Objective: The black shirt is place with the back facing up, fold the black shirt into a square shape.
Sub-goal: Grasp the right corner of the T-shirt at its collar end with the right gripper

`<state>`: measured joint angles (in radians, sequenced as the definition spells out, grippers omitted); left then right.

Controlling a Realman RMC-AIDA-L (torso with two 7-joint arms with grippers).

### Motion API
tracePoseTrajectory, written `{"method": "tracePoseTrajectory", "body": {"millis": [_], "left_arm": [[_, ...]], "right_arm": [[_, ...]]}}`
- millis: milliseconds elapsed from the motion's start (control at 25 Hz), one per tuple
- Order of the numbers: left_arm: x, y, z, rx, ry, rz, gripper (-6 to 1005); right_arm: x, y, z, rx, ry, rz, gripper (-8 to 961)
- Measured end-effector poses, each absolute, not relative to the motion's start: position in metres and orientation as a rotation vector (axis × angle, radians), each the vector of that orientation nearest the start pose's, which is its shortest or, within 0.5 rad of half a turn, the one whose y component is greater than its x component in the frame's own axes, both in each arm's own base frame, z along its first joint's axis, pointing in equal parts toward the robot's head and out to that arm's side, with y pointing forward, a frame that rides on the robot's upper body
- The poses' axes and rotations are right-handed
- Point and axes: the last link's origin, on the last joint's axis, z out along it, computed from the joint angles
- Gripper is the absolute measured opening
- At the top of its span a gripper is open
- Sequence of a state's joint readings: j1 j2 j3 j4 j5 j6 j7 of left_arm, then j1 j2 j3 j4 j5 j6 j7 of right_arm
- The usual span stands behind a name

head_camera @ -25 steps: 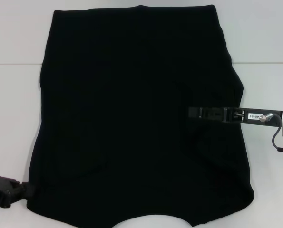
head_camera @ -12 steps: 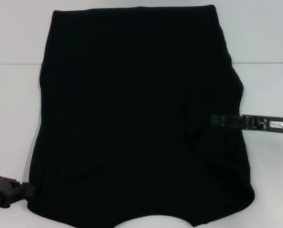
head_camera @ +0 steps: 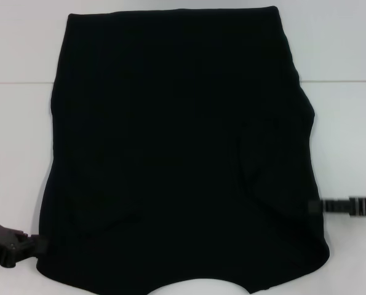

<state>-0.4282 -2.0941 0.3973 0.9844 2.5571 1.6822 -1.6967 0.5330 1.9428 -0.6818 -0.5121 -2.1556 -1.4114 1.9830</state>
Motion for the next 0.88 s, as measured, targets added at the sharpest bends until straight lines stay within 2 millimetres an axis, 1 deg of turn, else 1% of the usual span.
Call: {"method": "tracePoseTrajectory", "body": {"millis": [120,200,680,880], "left_arm": [[-0.345,0.279,0.059,-2.548,-1.162,-0.145,52],[-0.345,0.279,0.059,-2.548,-1.162,-0.145,52],[-0.345,0.279,0.059,-2.548,-1.16,-0.145,51],[-0.345,0.279,0.059,-2.548,-1.16,-0.145,51]], "right_arm": [[0.331,0.326,0.021,-2.409,1.59,0.391,605],[0.331,0.324,0.019,-2.423,1.593,0.371,605],[0.321,0.327,0.005,-2.49,1.576,0.295,599],[0.321,0.327,0.004,-2.502,1.568,0.262,485]]}}
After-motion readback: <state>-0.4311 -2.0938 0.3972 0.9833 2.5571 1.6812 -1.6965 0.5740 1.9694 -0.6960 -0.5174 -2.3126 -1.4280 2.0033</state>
